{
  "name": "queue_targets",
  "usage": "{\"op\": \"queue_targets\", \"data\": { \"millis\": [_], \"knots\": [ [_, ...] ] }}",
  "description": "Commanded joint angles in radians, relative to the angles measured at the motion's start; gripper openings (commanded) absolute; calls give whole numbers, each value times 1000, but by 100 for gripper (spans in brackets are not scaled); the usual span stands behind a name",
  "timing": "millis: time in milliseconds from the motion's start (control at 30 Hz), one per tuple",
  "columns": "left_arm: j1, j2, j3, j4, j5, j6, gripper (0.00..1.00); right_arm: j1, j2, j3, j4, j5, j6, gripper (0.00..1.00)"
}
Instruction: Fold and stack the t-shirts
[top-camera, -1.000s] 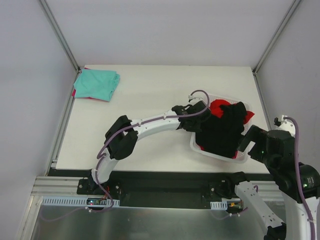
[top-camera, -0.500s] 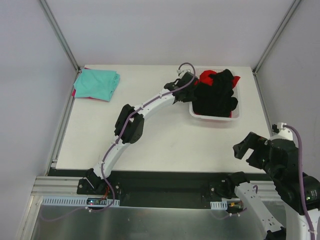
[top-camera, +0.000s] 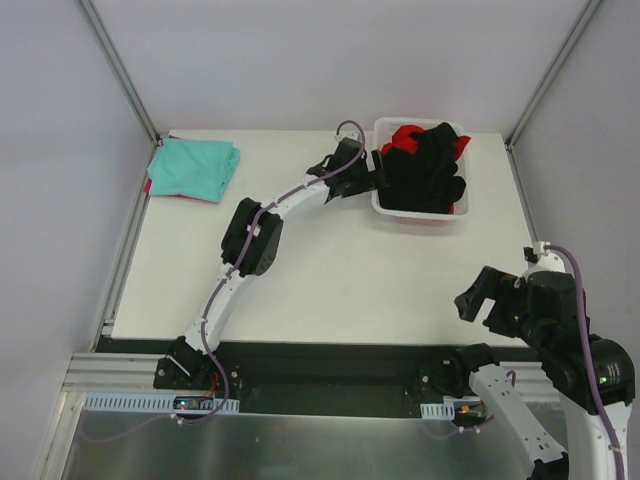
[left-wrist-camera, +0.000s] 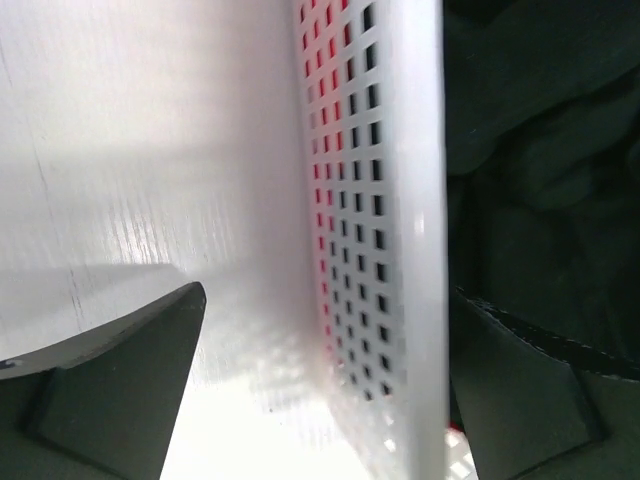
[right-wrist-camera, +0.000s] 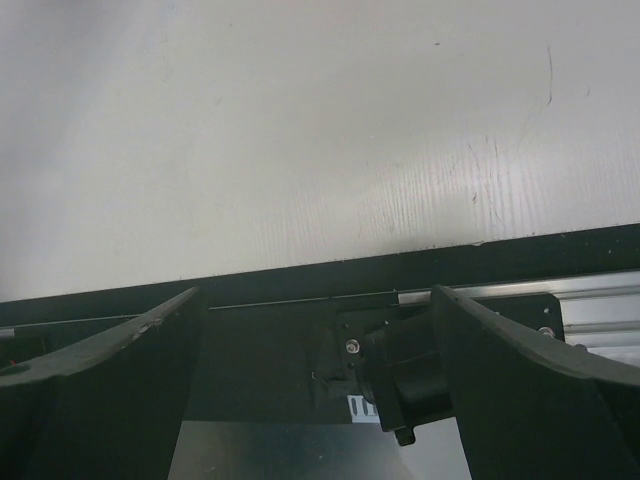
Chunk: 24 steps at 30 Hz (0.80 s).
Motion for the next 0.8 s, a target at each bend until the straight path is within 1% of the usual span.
{"op": "queue_targets", "data": {
  "millis": [0,67,100,167,200,233,300,367,400,467,500,567,600,633,667,733,767],
  "knots": [
    [-10,-107,-82,85,64,7,99,-4,11,-30,-105,-49,-11,96],
    [-10,-152,-128,84,75,9,99,-4,8,-42,-83,-64,-23,96],
    [-11,-219,-198,84,67,20,99,-4,13,-49,-71,-85,-34,96],
    [-10,-302,-282,81,43,49,99,-4,48,-53,-39,-90,-60,96],
    [-8,-345,-363,79,14,90,99,-3,66,-52,-28,-96,-71,96],
    [-8,-426,-396,74,3,112,99,-4,85,-47,-11,-95,-79,96],
    [-2,-532,-466,32,-8,151,99,-3,140,-38,7,-136,-103,96],
    [4,-601,-500,-16,-25,172,99,-4,175,-42,64,-150,-126,96],
    [7,-667,-531,-51,-25,193,99,-3,216,-49,85,-158,-139,96],
    [12,-727,-553,-90,-37,221,99,-1,263,-47,139,-187,-157,96],
    [13,-786,-579,-143,-57,225,99,-1,289,-55,186,-226,-166,96],
    [22,-840,-596,-217,-127,228,99,3,355,-72,245,-257,-204,99],
    [23,-895,-619,-279,-172,236,99,5,382,-75,295,-269,-212,92],
    [24,-919,-634,-310,-256,242,99,5,452,-64,311,-267,-237,91],
    [29,-943,-671,-338,-295,245,99,5,491,-49,325,-268,-243,90],
    [48,-1014,-718,-405,-344,239,99,14,574,17,372,-283,-240,92],
    [64,-1037,-743,-427,-358,228,99,35,655,45,391,-302,-240,92]
  ]
}}
